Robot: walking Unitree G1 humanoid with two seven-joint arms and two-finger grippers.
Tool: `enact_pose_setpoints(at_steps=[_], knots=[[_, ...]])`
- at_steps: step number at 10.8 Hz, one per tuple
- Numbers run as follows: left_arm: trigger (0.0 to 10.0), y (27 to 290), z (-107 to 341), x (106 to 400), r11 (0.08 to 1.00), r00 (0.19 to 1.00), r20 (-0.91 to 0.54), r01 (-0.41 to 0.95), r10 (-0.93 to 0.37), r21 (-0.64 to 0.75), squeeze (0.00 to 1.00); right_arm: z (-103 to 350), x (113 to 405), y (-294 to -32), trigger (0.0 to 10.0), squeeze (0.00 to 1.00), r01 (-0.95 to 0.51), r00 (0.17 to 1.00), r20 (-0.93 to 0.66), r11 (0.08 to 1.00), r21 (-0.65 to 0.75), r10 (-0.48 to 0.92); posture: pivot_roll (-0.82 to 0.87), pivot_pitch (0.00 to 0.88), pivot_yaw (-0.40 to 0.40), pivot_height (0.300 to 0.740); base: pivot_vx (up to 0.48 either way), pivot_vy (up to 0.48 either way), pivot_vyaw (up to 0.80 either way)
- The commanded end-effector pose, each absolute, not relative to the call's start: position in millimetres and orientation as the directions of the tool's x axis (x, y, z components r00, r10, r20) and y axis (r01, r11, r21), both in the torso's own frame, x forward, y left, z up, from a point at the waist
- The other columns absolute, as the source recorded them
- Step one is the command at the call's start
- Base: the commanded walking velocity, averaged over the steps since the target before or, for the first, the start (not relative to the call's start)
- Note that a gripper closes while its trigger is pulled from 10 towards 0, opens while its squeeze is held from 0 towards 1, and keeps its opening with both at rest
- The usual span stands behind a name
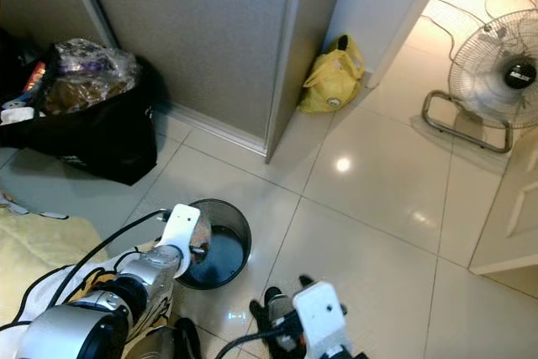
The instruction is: Clean up the room
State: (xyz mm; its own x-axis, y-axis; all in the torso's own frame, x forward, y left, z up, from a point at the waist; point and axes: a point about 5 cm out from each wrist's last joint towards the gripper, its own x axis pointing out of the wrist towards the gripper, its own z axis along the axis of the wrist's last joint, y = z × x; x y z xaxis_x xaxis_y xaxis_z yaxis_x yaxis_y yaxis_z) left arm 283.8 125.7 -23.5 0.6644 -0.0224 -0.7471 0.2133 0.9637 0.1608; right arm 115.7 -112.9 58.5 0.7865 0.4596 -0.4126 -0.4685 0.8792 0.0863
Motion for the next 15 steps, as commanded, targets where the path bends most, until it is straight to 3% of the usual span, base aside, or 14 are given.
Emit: enact_pose_setpoints(at_steps=[1,3,4,5,6,7,8,9,10,12,13,15], knots=[[10.0,123,-28,278,0.965,0.65,-0.759,0.219,-0.034,0.144,1.0,58,112,-114,10.0,0.0,-0.47,0.774,-0.43,0.877,0.102,0.465,-0.41,0.264,-0.037,0.74,0.0,0.0,0.0],[10.0,112,-19,288,0.98,0.703,-0.702,0.194,-0.112,0.037,1.0,58,115,-116,10.0,0.0,-0.471,0.776,-0.432,0.878,0.086,0.459,-0.4,0.248,-0.032,0.74,0.0,0.0,0.0],[10.0,105,-14,291,0.973,0.734,-0.655,0.23,-0.181,-0.012,0.0,58,121,-119,10.0,0.0,-0.439,0.803,-0.416,0.896,0.07,0.426,-0.38,0.23,-0.027,0.74,0.0,0.0,0.0],[10.0,99,-11,291,0.954,0.749,-0.602,0.291,-0.277,-0.078,0.0,58,128,-121,10.0,0.0,-0.423,0.82,-0.402,0.905,0.054,0.407,-0.35,0.191,-0.014,0.74,0.0,0.0,0.0],[10.0,106,-1,290,0.912,0.8,-0.442,0.391,-0.405,-0.126,0.0,57,149,-127,10.0,0.0,-0.405,0.847,-0.361,0.913,0.037,0.39,-0.26,0.109,-0.008,0.74,0.0,0.0,0.0],[10.0,112,6,292,0.905,0.827,-0.372,0.408,-0.422,-0.12,0.0,58,158,-130,10.0,0.0,-0.393,0.862,-0.336,0.919,0.026,0.378,-0.2,0.057,-0.008,0.74,0.0,0.0,0.0],[10.0,131,28,295,0.922,0.891,-0.24,0.376,-0.386,-0.09,0.0,64,178,-138,10.0,0.0,-0.312,0.911,-0.271,0.949,0.044,0.312,-0.12,0.0,-0.017,0.74,0.0,0.0,0.0],[10.0,153,70,302,0.958,0.96,-0.055,0.269,-0.275,-0.099,0.0,73,212,-154,10.0,0.0,-0.179,0.967,-0.172,0.982,0.058,0.187,-0.02,0.0,-0.026,0.74,0.0,0.0,0.0],[10.0,159,94,302,0.968,0.972,0.054,0.233,-0.228,-0.096,0.0,78,228,-157,10.0,0.0,-0.17,0.978,-0.116,0.985,0.026,0.171,0.01,0.0,-0.026,0.74,0.0,0.0,0.0],[10.0,160,83,292,0.963,0.965,0.064,0.26,-0.256,-0.068,0.0,78,252,-162,10.0,0.0,-0.156,0.985,-0.078,0.988,-0.002,0.156,0.02,0.0,-0.028,0.74,0.0,0.0,0.0],[10.0,152,80,274,0.949,0.952,0.037,0.305,-0.303,-0.082,0.0,75,259,-165,10.0,0.0,-0.14,0.988,-0.072,0.99,0.005,0.14,0.01,0.0,-0.018,0.74,0.0,0.0,0.0],[10.0,136,77,266,0.926,0.932,0.017,0.36,-0.361,-0.108,0.0,65,263,-169,10.0,0.0,-0.124,0.988,-0.087,0.992,0.013,0.125,0.01,0.0,-0.017,0.74,0.0,0.216,0.34]])
